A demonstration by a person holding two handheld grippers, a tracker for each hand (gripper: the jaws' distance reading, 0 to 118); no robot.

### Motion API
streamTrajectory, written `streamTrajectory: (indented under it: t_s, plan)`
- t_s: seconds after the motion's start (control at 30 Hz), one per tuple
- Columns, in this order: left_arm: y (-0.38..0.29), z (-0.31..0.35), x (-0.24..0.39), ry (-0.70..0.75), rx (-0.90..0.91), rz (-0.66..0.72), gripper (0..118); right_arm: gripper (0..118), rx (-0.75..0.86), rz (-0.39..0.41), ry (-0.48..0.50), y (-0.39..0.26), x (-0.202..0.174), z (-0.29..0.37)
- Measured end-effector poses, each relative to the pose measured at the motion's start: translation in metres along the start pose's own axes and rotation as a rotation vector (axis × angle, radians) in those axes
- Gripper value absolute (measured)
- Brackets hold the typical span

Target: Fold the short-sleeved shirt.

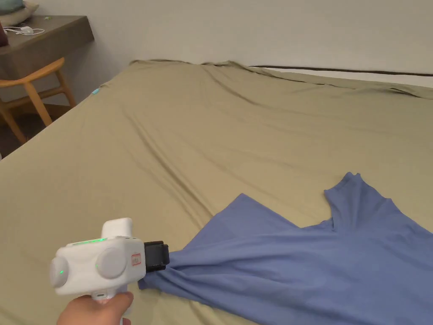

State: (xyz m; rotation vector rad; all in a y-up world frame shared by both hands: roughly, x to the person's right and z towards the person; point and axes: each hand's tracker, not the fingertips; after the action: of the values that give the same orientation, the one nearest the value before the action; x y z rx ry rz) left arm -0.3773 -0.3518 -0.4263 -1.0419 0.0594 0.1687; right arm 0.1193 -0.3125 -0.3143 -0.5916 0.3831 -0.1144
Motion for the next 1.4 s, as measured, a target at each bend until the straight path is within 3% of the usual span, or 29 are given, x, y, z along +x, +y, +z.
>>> streamTrajectory:
  t_s: [0.17,0.2,0.23,0.27,0.3,0.33,0.4,0.47,0.6,0.73,0.77,0.8,0.83,0.87,0.97,1.03,1.1,1.23,1.3,1.33,1.37,1.4]
  plan:
    - [0.006,-0.073,0.008,0.023,-0.139,-0.093,109,8,-0.047,0.031,-0.033,-0.008,0.005,-0.013]
    - [0.007,-0.075,0.008,0.061,-0.137,-0.111,104,8,-0.054,0.036,-0.038,-0.008,0.007,-0.014]
    - [0.007,-0.069,0.007,0.045,-0.133,-0.091,93,8,-0.064,0.038,-0.044,-0.009,0.011,-0.017]
    - [0.000,-0.046,0.008,-0.010,-0.033,-0.070,70,8,-0.075,0.038,-0.054,-0.009,0.014,-0.021]
    - [-0.008,-0.030,0.013,-0.013,0.037,-0.085,20,8,-0.085,0.039,-0.058,-0.007,0.015,-0.024]
    - [-0.016,-0.020,0.025,0.021,0.099,-0.117,7,8,-0.097,0.040,-0.062,-0.007,0.019,-0.029]
    - [-0.023,-0.012,0.045,0.040,0.114,-0.178,7,8,-0.119,0.047,-0.080,-0.007,0.026,-0.039]
    - [-0.028,0.009,0.045,-0.045,0.129,-0.183,7,8,-0.143,0.062,-0.089,-0.005,0.031,-0.052]
    - [-0.038,0.067,0.014,-0.232,0.240,-0.029,6,8,-0.172,0.094,-0.100,0.007,0.055,-0.082]
    - [-0.041,0.104,-0.006,-0.393,0.278,0.036,7,8,-0.181,0.140,-0.083,0.048,0.091,-0.126]
    - [-0.041,0.107,-0.008,-0.417,0.275,0.034,7,21,-0.212,0.171,-0.068,0.061,0.102,-0.146]
    - [-0.039,0.109,-0.008,-0.438,0.256,0.030,7,72,-0.256,0.185,-0.066,0.072,0.113,-0.166]
    - [-0.037,0.111,-0.008,-0.450,0.254,0.033,6,109,-0.318,0.179,-0.064,0.083,0.125,-0.191]
    - [-0.036,0.113,-0.006,-0.461,0.256,0.036,7,118,-0.429,0.157,-0.088,0.093,0.137,-0.221]
    - [-0.032,0.111,0.001,-0.458,0.248,0.034,7,118,-0.519,0.114,-0.122,0.103,0.164,-0.288]
    - [-0.029,0.107,0.007,-0.429,0.239,0.024,7,118,-0.603,0.093,-0.204,0.102,0.178,-0.331]
    - [-0.028,0.104,0.015,-0.403,0.229,0.001,6,117,-0.678,0.108,-0.229,0.092,0.183,-0.357]
    - [-0.028,0.102,0.015,-0.386,0.219,-0.015,7,99,-0.789,0.184,-0.270,0.059,0.178,-0.382]
    - [-0.028,0.101,0.014,-0.388,0.213,-0.008,7,96,-0.713,0.174,-0.297,0.057,0.171,-0.375]
    - [-0.028,0.100,0.014,-0.386,0.209,-0.006,7,85,-0.723,0.157,-0.276,0.059,0.168,-0.366]
    - [-0.028,0.099,0.015,-0.380,0.207,-0.009,7,63,-0.693,0.132,-0.217,0.059,0.164,-0.358]
    - [-0.029,0.098,0.016,-0.375,0.208,-0.012,7,21,-0.665,0.164,-0.229,0.057,0.157,-0.351]
